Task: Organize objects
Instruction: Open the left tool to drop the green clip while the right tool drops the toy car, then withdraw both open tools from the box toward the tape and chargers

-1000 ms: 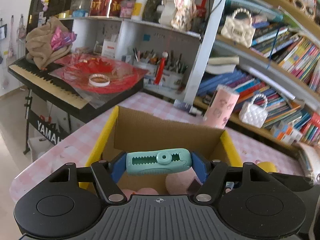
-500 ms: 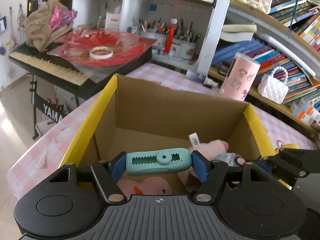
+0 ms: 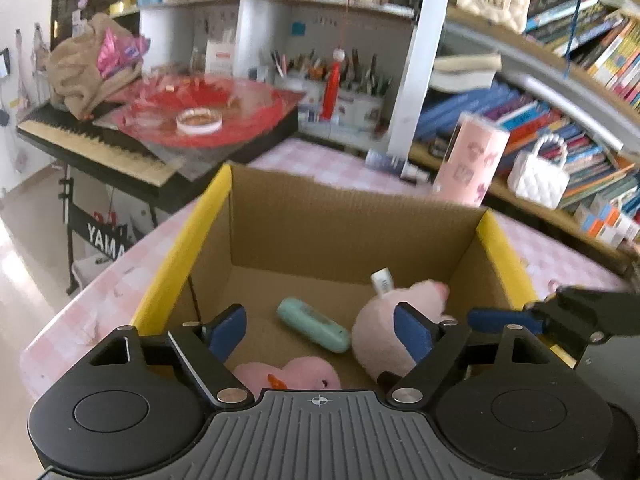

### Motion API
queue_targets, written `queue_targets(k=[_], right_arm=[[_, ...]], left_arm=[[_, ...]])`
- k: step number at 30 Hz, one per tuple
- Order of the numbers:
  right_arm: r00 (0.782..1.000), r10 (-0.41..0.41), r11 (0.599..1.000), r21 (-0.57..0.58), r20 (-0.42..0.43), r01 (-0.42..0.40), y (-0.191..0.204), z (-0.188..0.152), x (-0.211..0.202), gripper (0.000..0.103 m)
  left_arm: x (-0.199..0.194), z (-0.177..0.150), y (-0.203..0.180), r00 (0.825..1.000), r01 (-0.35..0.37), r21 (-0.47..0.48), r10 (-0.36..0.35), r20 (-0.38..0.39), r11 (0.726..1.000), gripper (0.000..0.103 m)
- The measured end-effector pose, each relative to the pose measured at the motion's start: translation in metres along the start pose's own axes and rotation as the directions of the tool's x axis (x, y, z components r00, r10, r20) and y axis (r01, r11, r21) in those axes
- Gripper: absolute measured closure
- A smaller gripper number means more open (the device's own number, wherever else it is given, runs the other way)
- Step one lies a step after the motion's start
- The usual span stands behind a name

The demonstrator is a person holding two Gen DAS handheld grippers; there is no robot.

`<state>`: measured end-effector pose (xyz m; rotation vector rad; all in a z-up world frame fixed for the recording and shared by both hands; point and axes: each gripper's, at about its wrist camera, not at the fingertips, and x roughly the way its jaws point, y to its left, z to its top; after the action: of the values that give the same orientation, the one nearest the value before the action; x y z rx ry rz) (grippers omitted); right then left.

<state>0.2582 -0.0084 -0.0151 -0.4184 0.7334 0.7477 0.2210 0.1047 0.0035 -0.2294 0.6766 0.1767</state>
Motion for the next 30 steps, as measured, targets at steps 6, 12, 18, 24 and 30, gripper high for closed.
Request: queue_targets(k=[6, 12, 18, 24, 30], right_arm=[[0.995, -0.047, 0.998, 0.052, 0.09, 0.042, 0.006, -0.008, -0.031, 0.029], [0.955, -0.184, 0.981, 0.102, 0.232, 0.164, 0.02, -0.019, -0.078, 0.028], [0.915, -0.3, 0.944, 0.224, 0.269, 0.243, 0.024, -0.039, -0.109, 0.028], [0.917, -0.348, 0.907, 0.316, 0.193, 0.277, 0.041, -0.07, -0.121, 0.028], [0.915, -0.388, 0.872, 0.366, 0.114, 0.324, 0.069, -0.104, -0.127, 0.027]], left_arm=[[-0.04, 0.005, 0.005, 0.992, 0.043, -0.045, -0.038, 0.117, 0.998, 0.017], [-0.086, 0.0, 0.01, 0.972, 0.036, -0.028, -0.028, 0.233, 0.999, 0.011], [-0.117, -0.023, 0.021, 0.965, 0.017, -0.029, -0.009, 0.26, 0.999, 0.011], [-0.131, -0.057, 0.03, 0.979, -0.005, 0.007, 0.004, 0.205, 1.0, 0.011], [-0.141, -0.085, 0.034, 0.988, -0.028, 0.055, 0.019, 0.154, 0.998, 0.011]])
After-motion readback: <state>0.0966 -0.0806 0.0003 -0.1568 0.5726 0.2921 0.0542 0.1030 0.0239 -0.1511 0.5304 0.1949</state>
